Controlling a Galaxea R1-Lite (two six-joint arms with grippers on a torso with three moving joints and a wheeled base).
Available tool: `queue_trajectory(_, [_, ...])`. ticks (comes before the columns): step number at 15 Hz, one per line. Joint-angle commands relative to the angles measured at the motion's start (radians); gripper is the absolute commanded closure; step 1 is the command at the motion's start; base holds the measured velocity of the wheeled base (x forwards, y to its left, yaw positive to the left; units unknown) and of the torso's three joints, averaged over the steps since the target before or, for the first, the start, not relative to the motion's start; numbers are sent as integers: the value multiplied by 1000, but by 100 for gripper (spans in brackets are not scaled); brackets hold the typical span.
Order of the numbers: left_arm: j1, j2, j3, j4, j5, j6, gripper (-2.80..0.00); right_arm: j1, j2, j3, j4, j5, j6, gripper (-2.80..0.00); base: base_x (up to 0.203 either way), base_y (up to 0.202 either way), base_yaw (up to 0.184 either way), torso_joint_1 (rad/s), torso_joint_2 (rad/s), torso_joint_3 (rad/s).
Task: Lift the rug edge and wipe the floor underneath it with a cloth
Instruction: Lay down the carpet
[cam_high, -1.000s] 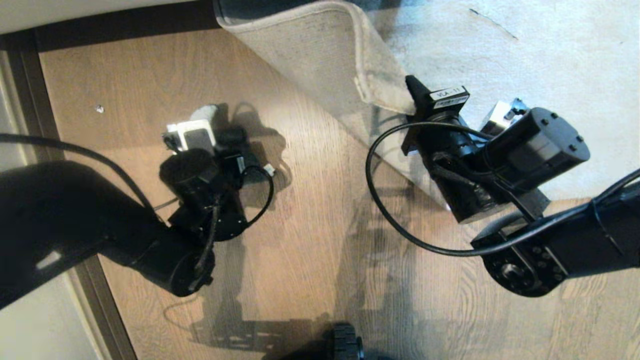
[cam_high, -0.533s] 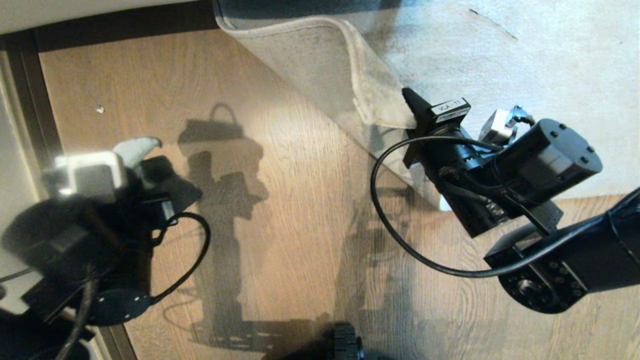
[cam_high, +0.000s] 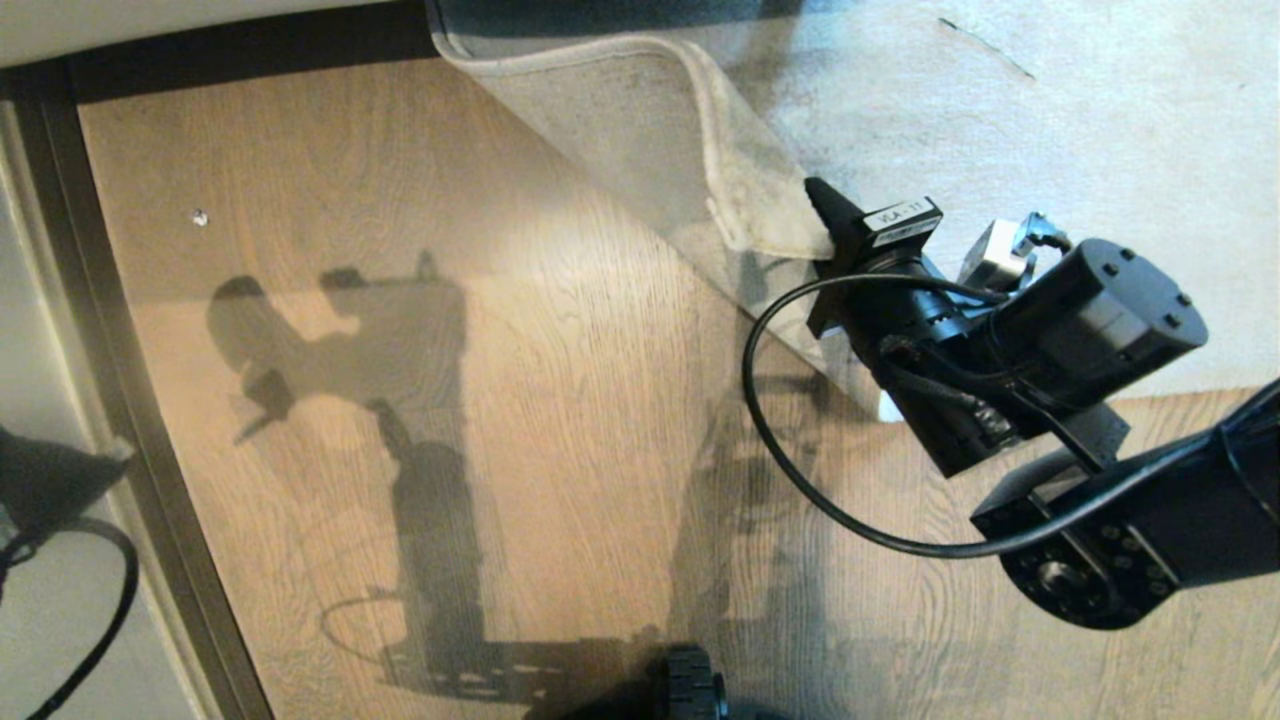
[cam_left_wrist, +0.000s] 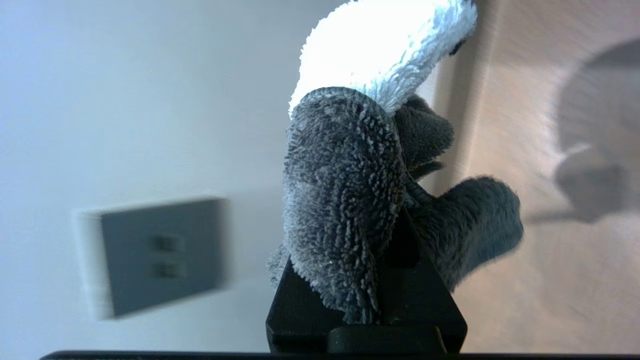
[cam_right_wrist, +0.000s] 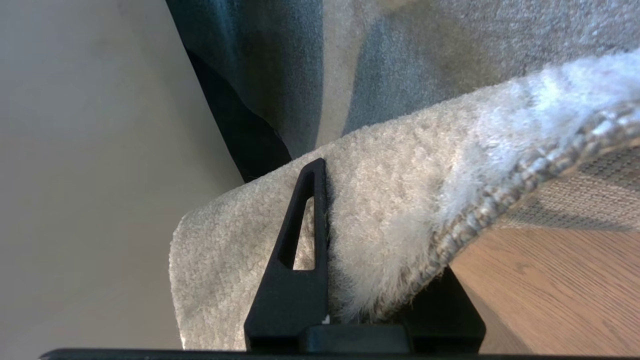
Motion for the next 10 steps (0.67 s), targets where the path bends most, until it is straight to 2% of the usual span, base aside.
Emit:
queue_trajectory(1, [31, -128, 4, -39, -2, 60, 0, -1, 3, 0, -43, -2, 7, 0, 0, 0, 0, 0, 0, 0])
queue_trajectory(3, [-15, -187, 4, 74, -49, 52, 0, -1, 3, 6, -44, -2, 7, 0, 0, 0, 0, 0, 0, 0])
queue_trajectory(5, [-91, -268, 4, 246, -104, 19, 0, -1, 3, 15, -44, -1, 7, 0, 0, 0, 0, 0, 0, 0])
queue_trajectory(10, [-273, -568, 3, 825, -204, -88, 0, -1, 1, 35, -43, 7, 10, 0, 0, 0, 0, 0, 0, 0])
